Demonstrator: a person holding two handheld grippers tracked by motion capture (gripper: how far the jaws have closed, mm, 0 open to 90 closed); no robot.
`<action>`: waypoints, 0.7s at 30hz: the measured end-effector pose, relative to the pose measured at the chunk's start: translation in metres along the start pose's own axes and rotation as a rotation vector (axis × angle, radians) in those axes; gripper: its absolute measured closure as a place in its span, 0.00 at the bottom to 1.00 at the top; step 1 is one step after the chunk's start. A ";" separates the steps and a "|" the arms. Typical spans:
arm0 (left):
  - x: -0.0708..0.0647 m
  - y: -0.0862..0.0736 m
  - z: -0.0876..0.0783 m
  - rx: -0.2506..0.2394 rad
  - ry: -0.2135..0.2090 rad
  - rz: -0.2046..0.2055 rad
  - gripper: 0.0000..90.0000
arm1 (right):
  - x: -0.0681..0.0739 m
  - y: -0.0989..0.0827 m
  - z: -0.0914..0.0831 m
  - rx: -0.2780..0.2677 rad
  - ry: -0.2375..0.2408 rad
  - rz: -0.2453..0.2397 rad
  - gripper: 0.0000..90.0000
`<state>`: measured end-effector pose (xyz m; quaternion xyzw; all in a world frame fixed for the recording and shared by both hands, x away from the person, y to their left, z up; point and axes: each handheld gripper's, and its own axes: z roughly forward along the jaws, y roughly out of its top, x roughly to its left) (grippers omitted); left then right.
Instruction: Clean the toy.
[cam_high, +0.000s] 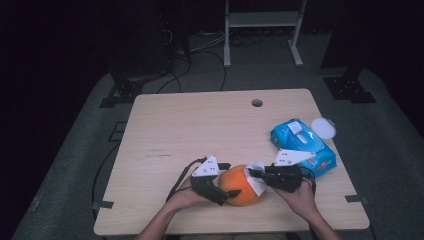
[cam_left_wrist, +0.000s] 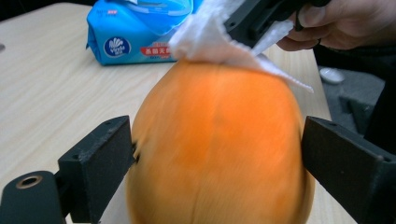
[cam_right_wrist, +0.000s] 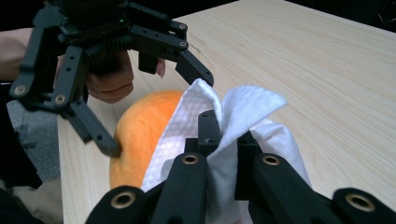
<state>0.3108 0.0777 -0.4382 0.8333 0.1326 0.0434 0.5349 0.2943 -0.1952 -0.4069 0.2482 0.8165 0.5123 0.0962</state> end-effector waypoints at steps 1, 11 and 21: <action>0.002 -0.002 0.000 0.008 -0.015 -0.009 0.10 | -0.001 -0.001 -0.001 0.000 -0.001 0.007 0.95; 0.005 -0.011 0.000 0.019 -0.044 -0.029 0.15 | -0.005 -0.003 -0.005 -0.002 0.001 0.029 0.95; 0.000 -0.005 -0.002 0.010 0.001 0.003 0.38 | -0.001 0.003 -0.004 -0.007 -0.018 0.013 0.95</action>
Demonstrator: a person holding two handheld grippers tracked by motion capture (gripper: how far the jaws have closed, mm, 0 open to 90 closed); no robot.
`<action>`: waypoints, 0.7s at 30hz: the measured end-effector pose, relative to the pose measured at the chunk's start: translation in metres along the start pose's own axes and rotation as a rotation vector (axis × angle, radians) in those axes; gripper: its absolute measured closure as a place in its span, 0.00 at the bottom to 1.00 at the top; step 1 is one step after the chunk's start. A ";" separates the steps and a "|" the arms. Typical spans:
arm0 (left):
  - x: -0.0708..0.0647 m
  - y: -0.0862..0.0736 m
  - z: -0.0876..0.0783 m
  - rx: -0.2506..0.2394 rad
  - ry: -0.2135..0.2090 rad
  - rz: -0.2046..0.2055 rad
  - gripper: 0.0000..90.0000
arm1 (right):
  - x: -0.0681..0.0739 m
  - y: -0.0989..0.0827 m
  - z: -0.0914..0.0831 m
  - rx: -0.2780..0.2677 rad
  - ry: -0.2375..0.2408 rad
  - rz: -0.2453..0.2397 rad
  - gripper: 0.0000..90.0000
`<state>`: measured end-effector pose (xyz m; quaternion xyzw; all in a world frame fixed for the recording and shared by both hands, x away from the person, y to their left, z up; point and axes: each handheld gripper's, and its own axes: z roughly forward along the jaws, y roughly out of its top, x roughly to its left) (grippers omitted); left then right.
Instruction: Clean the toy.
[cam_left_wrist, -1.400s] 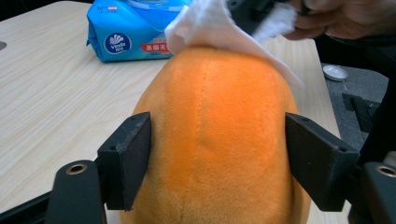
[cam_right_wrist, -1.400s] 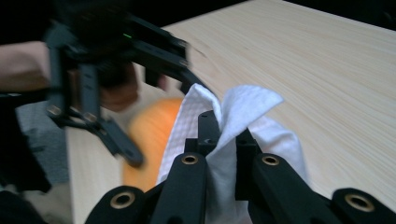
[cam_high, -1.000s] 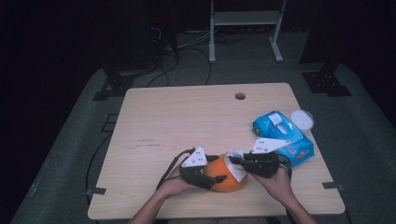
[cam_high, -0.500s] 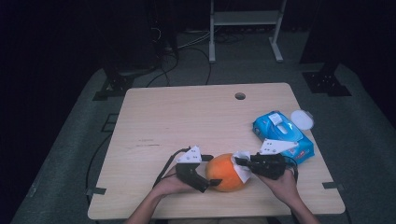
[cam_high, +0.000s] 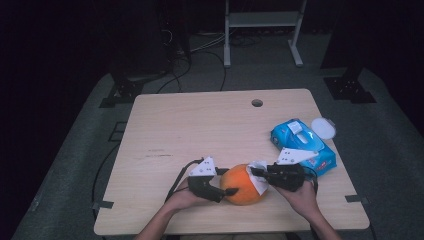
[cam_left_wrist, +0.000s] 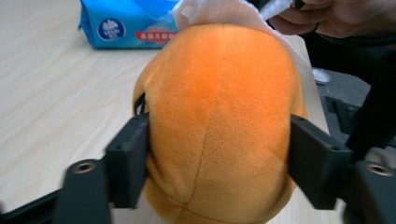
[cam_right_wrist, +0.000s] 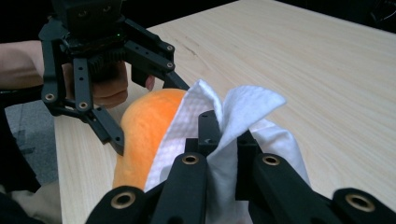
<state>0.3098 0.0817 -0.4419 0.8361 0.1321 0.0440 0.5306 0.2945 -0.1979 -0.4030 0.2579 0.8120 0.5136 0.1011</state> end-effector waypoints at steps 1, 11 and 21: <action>-0.001 0.001 0.000 -0.007 0.008 0.002 0.40 | 0.001 0.002 0.000 -0.004 -0.002 -0.005 0.95; -0.013 0.013 0.006 -0.033 0.048 0.073 0.46 | 0.021 0.019 0.008 -0.030 0.053 -0.055 0.95; -0.023 0.051 -0.034 -0.084 0.108 0.153 0.48 | 0.030 0.046 -0.003 -0.156 0.087 -0.065 0.96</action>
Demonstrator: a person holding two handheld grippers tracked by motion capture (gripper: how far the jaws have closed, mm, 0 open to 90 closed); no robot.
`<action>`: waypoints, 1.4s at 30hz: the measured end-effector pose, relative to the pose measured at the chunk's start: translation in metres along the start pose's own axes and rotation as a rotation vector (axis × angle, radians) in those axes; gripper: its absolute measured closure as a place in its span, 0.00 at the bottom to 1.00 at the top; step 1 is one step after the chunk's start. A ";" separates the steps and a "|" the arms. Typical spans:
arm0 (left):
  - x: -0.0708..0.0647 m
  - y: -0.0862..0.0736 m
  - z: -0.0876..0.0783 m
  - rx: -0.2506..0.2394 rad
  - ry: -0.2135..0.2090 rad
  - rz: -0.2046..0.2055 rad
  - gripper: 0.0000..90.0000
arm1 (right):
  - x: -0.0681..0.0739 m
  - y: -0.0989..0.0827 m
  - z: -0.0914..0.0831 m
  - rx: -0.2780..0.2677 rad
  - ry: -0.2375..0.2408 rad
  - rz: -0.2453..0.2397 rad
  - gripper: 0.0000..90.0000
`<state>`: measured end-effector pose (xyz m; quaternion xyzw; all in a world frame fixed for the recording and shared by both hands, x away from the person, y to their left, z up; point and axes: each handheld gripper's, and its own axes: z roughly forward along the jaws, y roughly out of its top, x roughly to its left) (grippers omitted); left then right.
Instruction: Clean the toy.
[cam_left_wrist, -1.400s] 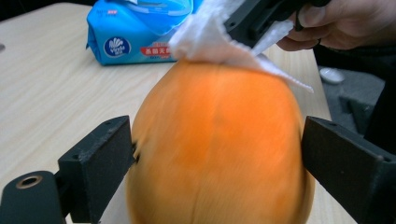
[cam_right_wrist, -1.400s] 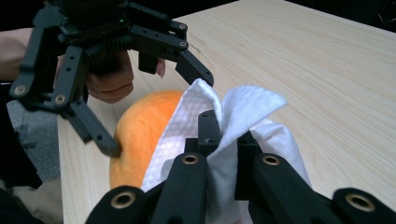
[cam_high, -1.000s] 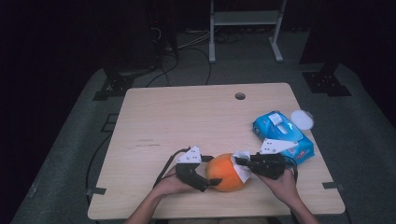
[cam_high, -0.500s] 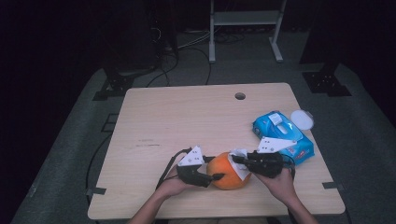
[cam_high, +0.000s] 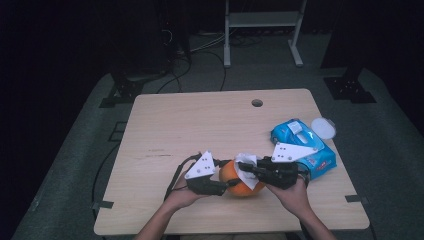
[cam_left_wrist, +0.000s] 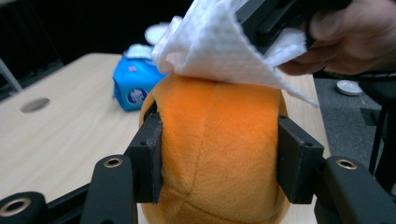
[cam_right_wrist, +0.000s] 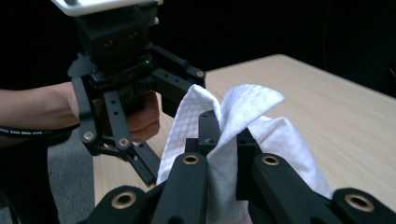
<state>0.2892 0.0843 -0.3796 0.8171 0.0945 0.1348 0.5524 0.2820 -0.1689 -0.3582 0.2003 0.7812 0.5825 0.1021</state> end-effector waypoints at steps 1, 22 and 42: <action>0.000 0.003 -0.004 -0.001 0.010 0.009 0.48 | 0.000 0.002 0.001 -0.006 0.000 0.000 0.96; 0.021 -0.035 0.007 0.062 -0.050 -0.104 0.14 | -0.024 -0.045 0.024 0.095 -0.049 0.098 0.96; 0.020 -0.053 0.031 0.034 -0.061 -0.126 0.32 | -0.041 -0.051 0.002 0.088 -0.094 0.154 0.96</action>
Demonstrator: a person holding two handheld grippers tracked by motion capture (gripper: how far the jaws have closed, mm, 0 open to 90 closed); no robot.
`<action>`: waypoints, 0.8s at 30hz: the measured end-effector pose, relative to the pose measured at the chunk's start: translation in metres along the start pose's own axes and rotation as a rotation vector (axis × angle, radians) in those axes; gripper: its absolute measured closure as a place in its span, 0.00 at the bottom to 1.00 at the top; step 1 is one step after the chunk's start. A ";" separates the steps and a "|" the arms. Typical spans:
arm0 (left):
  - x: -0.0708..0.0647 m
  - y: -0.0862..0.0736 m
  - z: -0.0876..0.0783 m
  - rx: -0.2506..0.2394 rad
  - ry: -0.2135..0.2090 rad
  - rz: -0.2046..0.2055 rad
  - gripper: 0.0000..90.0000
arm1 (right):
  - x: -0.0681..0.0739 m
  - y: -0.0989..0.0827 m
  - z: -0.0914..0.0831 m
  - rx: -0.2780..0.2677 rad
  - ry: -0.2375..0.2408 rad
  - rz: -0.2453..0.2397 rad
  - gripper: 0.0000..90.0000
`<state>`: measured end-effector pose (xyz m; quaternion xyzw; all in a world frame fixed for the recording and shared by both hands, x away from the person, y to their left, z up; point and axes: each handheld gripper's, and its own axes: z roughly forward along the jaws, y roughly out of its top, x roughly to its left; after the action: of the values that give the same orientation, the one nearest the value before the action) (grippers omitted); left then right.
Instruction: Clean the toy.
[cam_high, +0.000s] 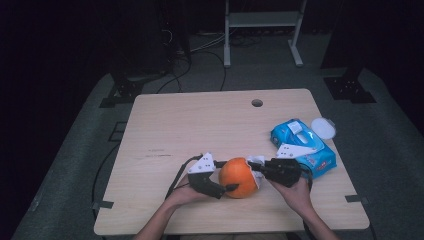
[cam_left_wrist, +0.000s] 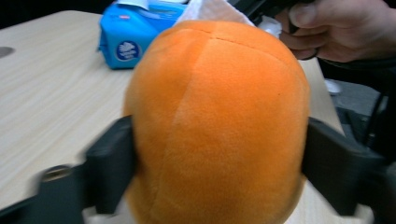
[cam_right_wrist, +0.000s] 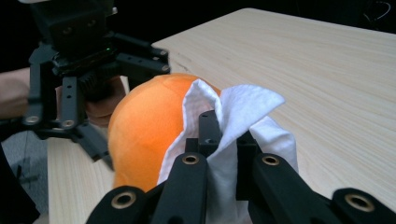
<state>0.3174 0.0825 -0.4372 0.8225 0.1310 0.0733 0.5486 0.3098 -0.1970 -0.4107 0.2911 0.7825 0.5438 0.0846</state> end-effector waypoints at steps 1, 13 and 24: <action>-0.001 0.003 -0.002 0.004 0.008 0.007 0.37 | -0.001 0.002 -0.003 -0.009 0.003 0.011 0.96; -0.010 0.033 -0.037 -0.018 0.022 0.038 0.42 | 0.010 0.019 -0.013 -0.115 0.083 0.022 0.96; -0.002 0.005 -0.015 0.046 0.022 -0.050 0.41 | 0.014 0.015 0.003 -0.058 0.114 0.005 0.96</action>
<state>0.3125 0.0929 -0.4267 0.8306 0.1591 0.0656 0.5295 0.3049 -0.1832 -0.3958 0.2591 0.7691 0.5823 0.0471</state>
